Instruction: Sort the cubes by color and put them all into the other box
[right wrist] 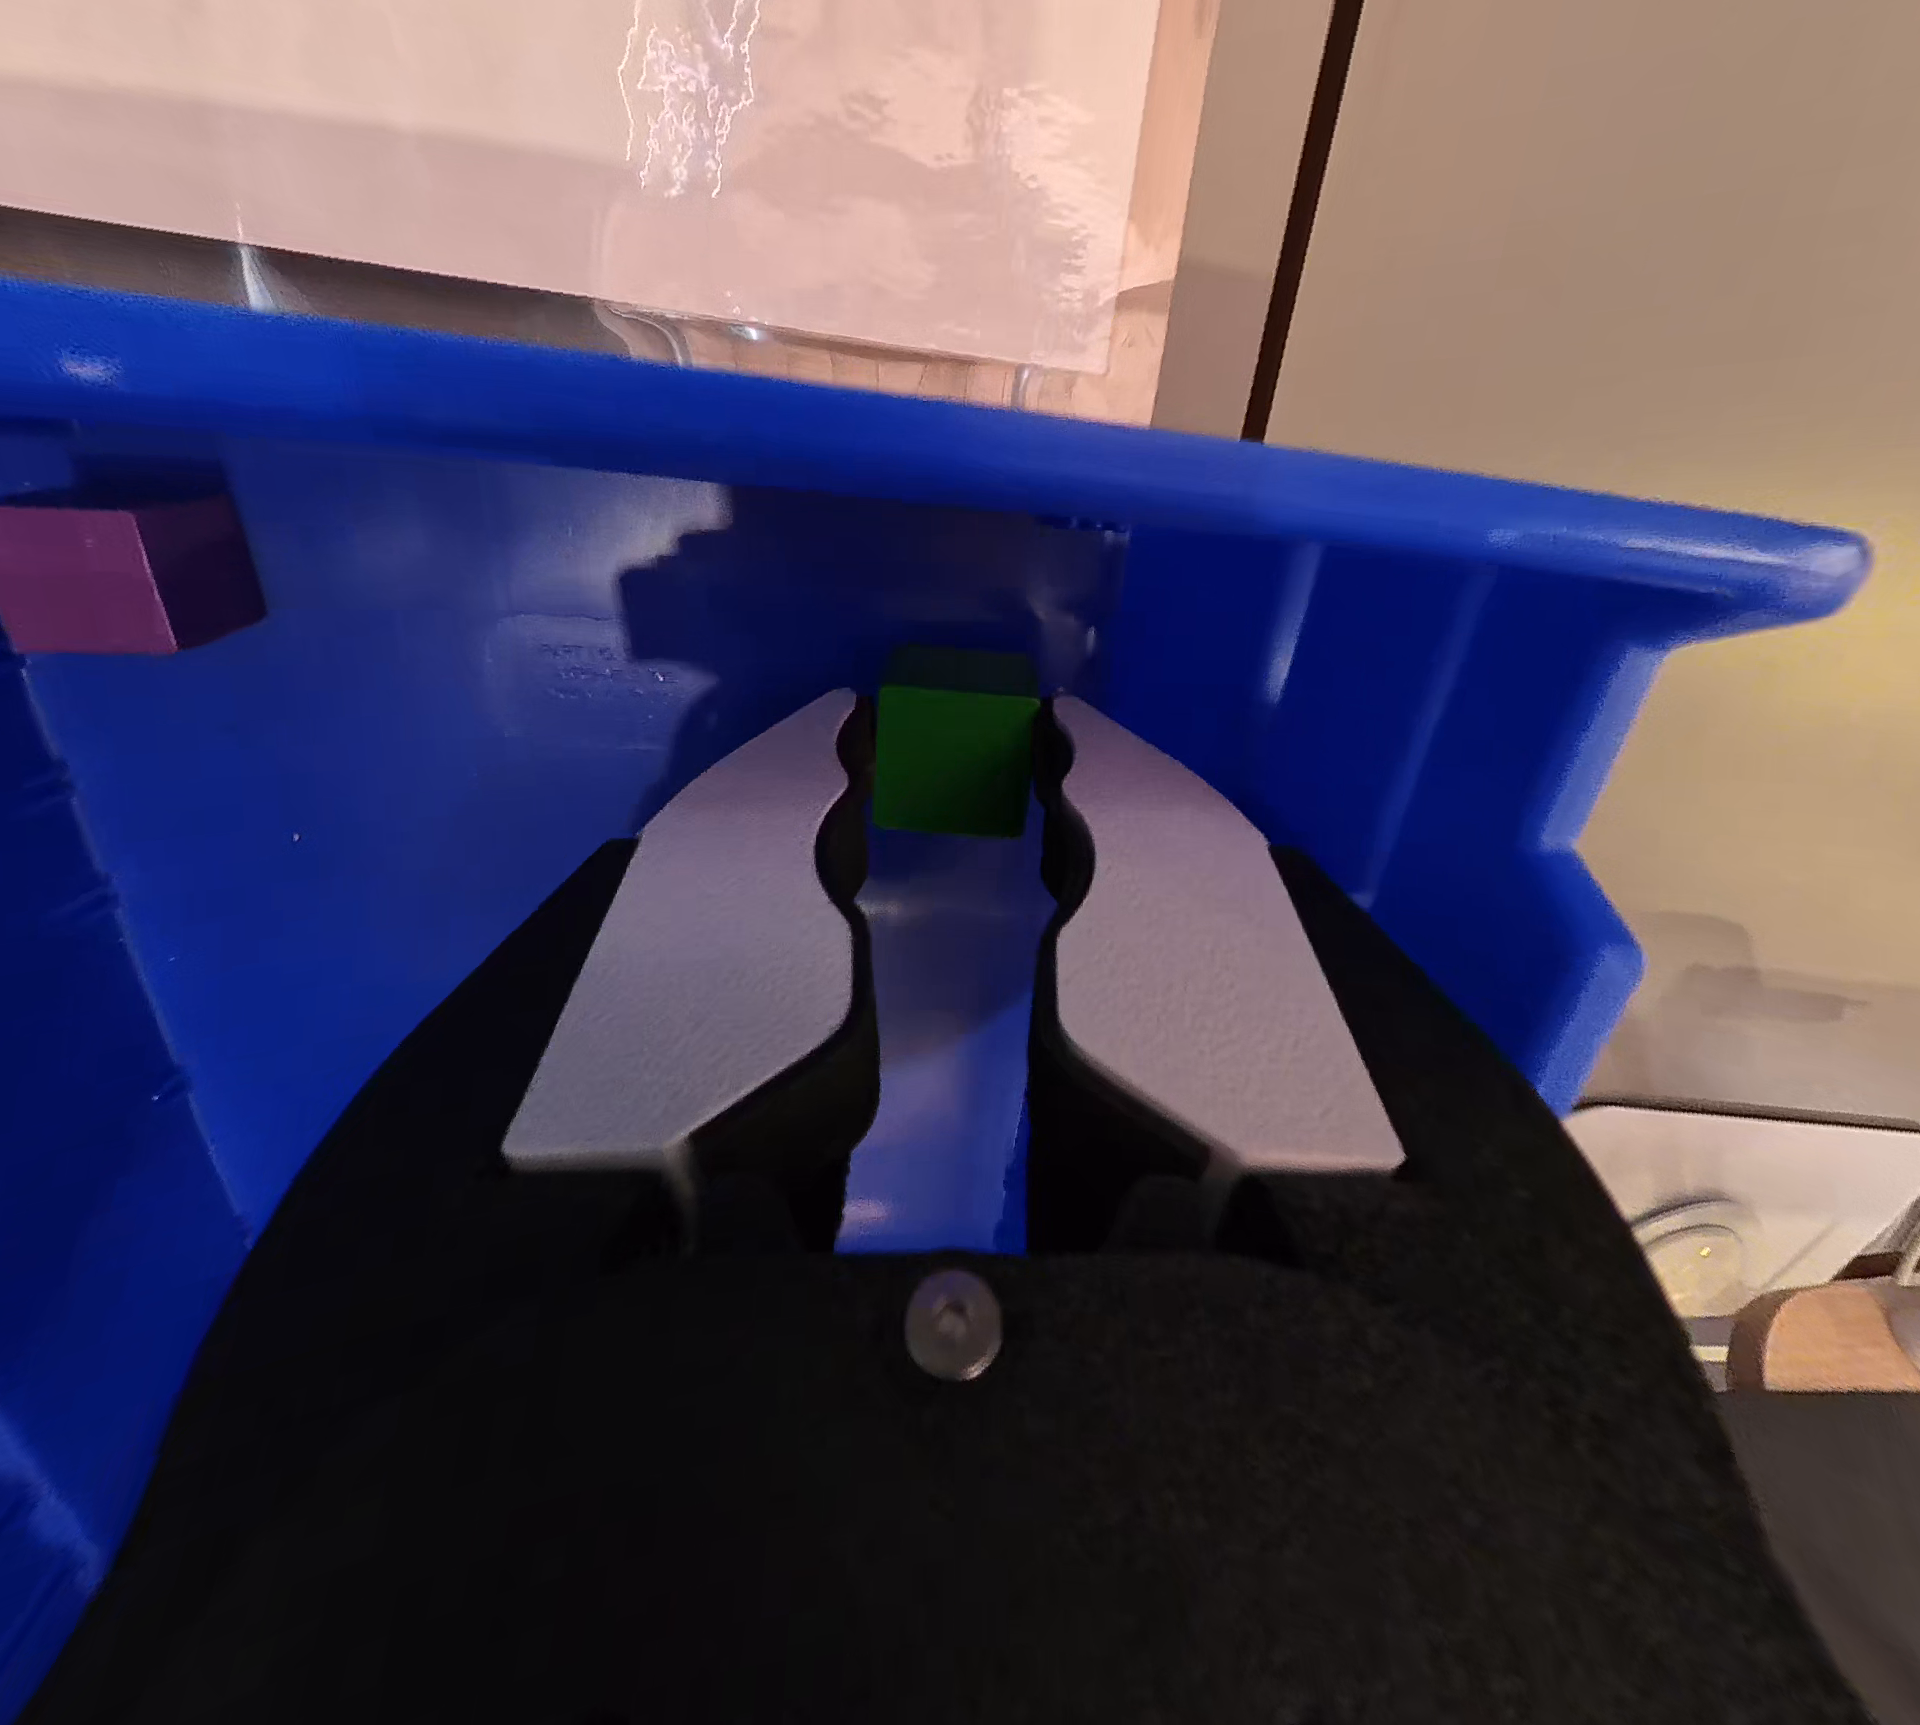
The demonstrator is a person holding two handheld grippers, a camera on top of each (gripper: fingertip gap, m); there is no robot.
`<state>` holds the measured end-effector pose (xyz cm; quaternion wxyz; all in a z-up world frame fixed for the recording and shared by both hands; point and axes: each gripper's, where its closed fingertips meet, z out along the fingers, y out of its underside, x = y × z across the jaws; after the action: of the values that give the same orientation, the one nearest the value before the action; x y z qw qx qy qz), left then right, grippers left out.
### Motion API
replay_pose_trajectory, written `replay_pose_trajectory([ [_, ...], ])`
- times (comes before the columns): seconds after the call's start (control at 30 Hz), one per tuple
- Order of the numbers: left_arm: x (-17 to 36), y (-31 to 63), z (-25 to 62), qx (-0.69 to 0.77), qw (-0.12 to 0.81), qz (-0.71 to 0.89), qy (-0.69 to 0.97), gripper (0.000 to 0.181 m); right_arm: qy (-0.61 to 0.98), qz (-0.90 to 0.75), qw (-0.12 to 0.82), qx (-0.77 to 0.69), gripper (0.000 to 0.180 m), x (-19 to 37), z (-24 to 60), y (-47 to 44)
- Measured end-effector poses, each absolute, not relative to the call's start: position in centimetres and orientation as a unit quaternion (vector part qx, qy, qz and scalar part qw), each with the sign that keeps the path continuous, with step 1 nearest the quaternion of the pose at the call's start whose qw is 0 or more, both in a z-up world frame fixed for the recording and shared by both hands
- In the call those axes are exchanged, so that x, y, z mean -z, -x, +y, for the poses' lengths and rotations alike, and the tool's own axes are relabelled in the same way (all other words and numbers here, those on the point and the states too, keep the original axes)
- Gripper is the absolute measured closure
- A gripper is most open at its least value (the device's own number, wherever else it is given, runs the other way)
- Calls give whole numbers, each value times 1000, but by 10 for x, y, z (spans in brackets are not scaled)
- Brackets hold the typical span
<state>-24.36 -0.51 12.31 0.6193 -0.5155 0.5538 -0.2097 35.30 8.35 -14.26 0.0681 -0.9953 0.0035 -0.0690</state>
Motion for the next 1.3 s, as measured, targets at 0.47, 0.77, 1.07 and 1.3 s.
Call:
replay_pose_trajectory([
  [0.47,-133,248,-12,219,626,550,507,143,985,-50,121,111,142,93,82,-337],
  [0.77,-145,261,-2,215,647,516,519,143,846,-139,501,-118,136,-124,57,-121],
  [1.07,-138,274,26,207,648,475,558,144,730,-245,587,-250,140,-155,-5,49],
  [1.3,-144,360,35,88,622,461,627,145,768,-252,533,-251,141,-119,13,58],
])
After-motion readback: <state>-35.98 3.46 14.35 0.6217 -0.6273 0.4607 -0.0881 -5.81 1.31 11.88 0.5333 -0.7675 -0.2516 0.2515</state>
